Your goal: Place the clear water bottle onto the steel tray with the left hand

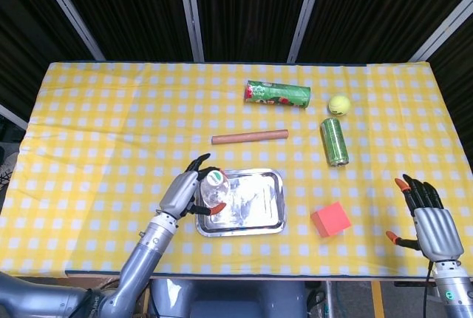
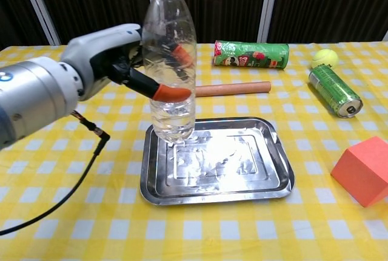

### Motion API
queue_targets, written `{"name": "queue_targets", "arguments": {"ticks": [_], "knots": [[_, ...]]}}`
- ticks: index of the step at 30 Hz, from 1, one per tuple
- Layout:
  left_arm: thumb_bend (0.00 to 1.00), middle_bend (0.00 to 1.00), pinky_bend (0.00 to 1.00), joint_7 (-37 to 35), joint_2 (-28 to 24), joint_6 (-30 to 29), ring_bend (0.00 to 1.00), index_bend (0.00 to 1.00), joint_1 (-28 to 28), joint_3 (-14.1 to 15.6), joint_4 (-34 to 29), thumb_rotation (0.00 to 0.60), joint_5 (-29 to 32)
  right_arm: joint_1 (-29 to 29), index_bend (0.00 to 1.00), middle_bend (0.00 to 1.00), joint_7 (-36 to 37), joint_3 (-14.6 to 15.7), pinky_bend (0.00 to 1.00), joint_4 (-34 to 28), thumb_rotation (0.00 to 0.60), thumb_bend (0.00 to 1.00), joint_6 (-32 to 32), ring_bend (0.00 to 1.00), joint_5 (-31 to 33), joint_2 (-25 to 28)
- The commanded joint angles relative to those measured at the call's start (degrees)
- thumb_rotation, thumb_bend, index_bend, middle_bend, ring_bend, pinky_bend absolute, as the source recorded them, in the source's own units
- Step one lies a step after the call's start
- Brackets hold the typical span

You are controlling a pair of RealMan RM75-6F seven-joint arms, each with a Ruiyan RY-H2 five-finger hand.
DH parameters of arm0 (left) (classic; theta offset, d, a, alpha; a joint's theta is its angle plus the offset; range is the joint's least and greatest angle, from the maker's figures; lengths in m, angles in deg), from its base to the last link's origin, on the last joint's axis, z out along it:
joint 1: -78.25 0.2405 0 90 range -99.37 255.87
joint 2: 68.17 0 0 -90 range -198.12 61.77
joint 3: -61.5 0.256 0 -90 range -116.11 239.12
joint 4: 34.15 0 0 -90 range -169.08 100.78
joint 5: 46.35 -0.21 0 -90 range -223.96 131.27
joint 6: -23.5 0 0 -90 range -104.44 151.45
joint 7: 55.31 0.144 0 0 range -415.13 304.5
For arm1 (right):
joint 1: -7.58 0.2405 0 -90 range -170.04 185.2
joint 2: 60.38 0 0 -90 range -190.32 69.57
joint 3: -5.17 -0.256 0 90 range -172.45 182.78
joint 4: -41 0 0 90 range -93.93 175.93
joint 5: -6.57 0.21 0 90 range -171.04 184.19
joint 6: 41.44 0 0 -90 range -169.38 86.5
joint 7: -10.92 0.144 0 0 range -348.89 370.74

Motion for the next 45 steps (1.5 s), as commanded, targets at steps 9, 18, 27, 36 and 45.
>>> {"name": "queue_targets", "arguments": {"ticks": [9,18,27,36,45], "knots": [[0.39,0.47,0.02,-7.94,10.56,7.92,0.02,0.56,-2.89,-2.09,16.52,0.6,3.45,-0.32,0.0,0.02,1.59,-0.47,0.0,0.12,0.6,0.18,-1.27,0.0,-0.21,0.66],[0.39,0.47,0.02,-12.44,10.95,11.54,0.02,0.56,-2.8,-2.3,20.18,0.6,-0.24,-0.3,0.0,0.02,2.2,-0.56,0.0,0.67,0.6,0.18,-1.31,0.0,-0.18,0.66],[0.37,0.43,0.02,-10.25,10.35,10.96,0.01,0.54,-2.32,-1.11,20.21,0.6,-2.06,-0.13,0.0,0.02,1.71,-0.35,0.0,0.42,0.6,0.18,-1.23,0.0,-0.74,0.4],[0.24,0.21,0.0,-5.66,8.26,13.75,0.0,0.27,-3.48,-0.07,19.29,0.6,-1.14,-0.1,0.0,0.02,1.81,-0.51,0.0,0.48,0.6,0.18,-1.0,0.0,-0.21,0.44],[0.19,0.07,0.0,-6.27,4.58,14.97,0.0,0.14,-2.71,0.43,15.38,0.6,-1.78,0.02,0.0,0.02,1.67,-0.18,0.0,-0.51,0.6,0.18,0.1,0.0,0.31,0.94]]}}
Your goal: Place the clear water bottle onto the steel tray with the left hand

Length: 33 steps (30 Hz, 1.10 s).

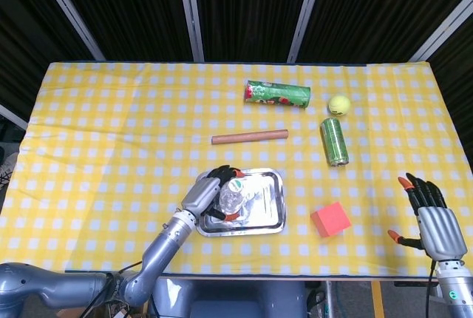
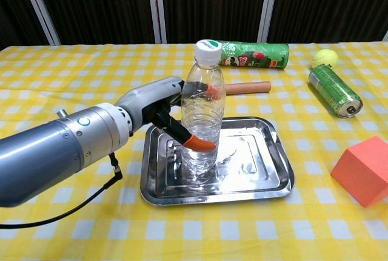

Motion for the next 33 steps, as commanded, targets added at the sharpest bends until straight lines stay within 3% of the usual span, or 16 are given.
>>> {"name": "queue_targets", "arguments": {"ticks": [1,6,9,12,14,17,20,27,33], "knots": [[0.18,0.06,0.0,-1.45,-1.36,0.24,0.0,0.12,0.75,0.05,-1.78,0.6,-0.44,0.02,0.0,0.02,-0.15,-0.02,0.0,-0.17,0.6,0.18,-0.09,0.0,-0.02,0.11],[0.16,0.06,0.0,-4.25,-6.64,-0.8,0.0,0.08,3.42,1.03,-7.99,0.6,-3.47,-0.09,0.0,0.02,-0.05,-0.02,0.0,-0.22,0.6,0.18,-0.37,0.0,-0.13,0.13],[0.17,0.12,0.0,-5.65,-13.64,-5.11,0.0,0.11,7.67,3.0,-14.49,0.6,-8.33,-0.18,0.0,0.02,0.3,0.03,0.0,-0.16,0.6,0.18,-0.57,0.0,-0.34,0.24],[0.2,0.18,0.0,-2.33,-20.73,-17.05,0.0,0.14,14.64,6.44,-16.98,0.6,-16.5,-0.34,0.0,0.02,0.64,-0.05,0.0,-0.09,0.6,0.18,-1.11,0.0,-0.57,0.38],[0.2,0.17,0.0,2.41,-23.56,-26.86,0.0,0.17,19.48,8.35,-14.77,0.6,-21.85,-0.48,0.0,0.02,0.7,-0.27,0.0,0.11,0.6,0.18,-1.63,0.0,-0.54,0.34],[0.2,0.15,0.0,7.7,-26.63,-36.76,0.0,0.2,24.74,10.32,-9.58,0.6,-27.13,-0.62,0.0,0.02,-0.32,-0.66,0.0,0.74,0.6,0.18,-2.3,0.0,-0.26,0.15],[0.2,0.14,0.0,8.55,-29.53,-42.32,0.0,0.2,28.72,11.11,-6.15,0.6,-28.57,-0.82,0.0,0.02,-1.43,-1.23,0.0,1.43,0.6,0.18,-3.28,0.0,0.11,-0.28],[0.2,0.12,0.0,8.52,-33.06,-45.95,0.0,0.2,33.59,12.25,-2.0,0.6,-28.52,-1.02,0.0,0.02,-4.46,-2.3,0.0,3.35,0.6,0.18,-4.97,0.0,0.73,-1.59],[0.2,0.12,0.0,4.25,-34.53,-40.25,0.0,0.2,34.18,12.44,-1.22,0.6,-24.96,-0.61,0.0,0.02,-6.65,-2.27,0.0,3.11,0.6,0.18,-4.16,0.0,1.02,-2.52]]}}
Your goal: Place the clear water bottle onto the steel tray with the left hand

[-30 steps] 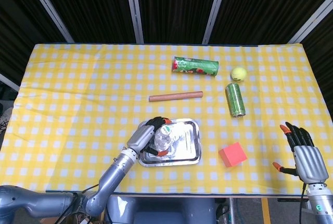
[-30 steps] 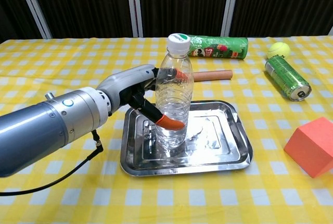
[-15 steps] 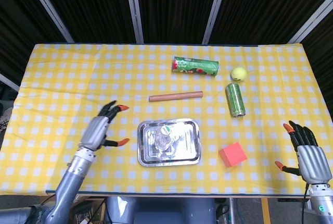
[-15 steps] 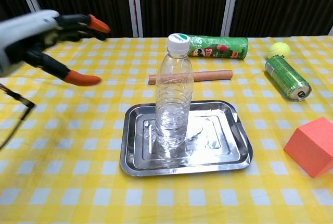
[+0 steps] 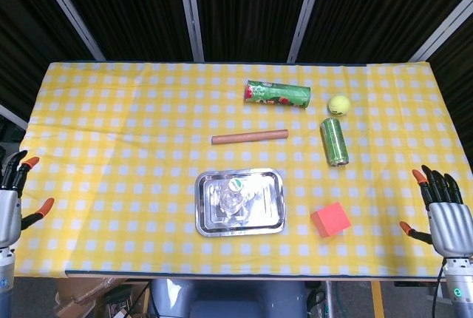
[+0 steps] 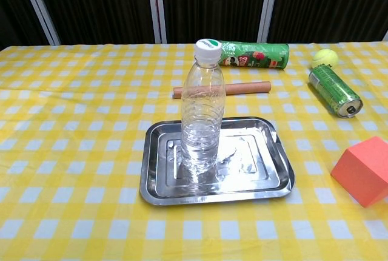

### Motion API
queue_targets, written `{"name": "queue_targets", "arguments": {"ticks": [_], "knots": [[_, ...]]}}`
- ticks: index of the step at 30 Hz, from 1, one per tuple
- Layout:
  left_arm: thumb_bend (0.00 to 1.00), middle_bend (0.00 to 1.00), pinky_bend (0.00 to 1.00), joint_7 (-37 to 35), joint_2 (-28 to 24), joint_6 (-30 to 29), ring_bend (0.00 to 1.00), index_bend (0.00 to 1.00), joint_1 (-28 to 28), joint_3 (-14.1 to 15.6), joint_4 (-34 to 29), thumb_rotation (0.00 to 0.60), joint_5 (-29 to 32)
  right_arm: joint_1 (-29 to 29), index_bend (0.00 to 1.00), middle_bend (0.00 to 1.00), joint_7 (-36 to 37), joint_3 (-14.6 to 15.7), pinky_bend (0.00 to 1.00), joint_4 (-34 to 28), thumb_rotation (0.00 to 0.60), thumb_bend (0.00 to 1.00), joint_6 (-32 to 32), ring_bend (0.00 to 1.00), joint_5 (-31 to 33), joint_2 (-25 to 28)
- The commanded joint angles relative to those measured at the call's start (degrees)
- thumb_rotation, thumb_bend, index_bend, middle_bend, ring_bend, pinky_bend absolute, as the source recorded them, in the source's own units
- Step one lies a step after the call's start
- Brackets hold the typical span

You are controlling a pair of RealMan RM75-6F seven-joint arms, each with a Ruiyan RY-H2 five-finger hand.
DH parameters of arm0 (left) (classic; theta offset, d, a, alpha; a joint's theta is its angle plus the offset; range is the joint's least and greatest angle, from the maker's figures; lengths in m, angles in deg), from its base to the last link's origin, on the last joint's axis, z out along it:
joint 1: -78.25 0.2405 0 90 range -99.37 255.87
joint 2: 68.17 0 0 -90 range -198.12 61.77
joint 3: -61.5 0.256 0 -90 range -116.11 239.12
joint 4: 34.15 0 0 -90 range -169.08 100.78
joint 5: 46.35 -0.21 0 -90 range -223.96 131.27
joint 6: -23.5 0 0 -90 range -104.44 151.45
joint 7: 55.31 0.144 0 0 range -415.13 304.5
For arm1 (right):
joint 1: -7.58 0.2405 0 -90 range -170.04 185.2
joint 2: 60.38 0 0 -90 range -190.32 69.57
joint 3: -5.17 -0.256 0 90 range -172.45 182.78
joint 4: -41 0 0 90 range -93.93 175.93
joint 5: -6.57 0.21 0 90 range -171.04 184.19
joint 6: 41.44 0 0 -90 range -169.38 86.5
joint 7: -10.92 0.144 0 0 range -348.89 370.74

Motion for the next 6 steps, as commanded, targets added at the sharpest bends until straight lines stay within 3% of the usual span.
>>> {"name": "queue_targets", "arguments": {"ticks": [1,6], "knots": [[0.2,0.12,0.0,-2.54,-0.96,3.7,0.0,0.2,0.07,-0.15,0.74,0.6,2.17,0.24,0.0,0.02,-0.4,-0.04,0.0,-0.2,0.6,0.18,0.44,0.0,0.19,-0.29],[0.2,0.13,0.0,-2.58,-1.41,5.15,0.0,0.21,0.3,-0.9,1.07,0.6,3.11,0.4,0.0,0.02,-1.8,-0.03,0.0,-0.51,0.6,0.18,0.6,0.0,0.19,-0.58]]}}
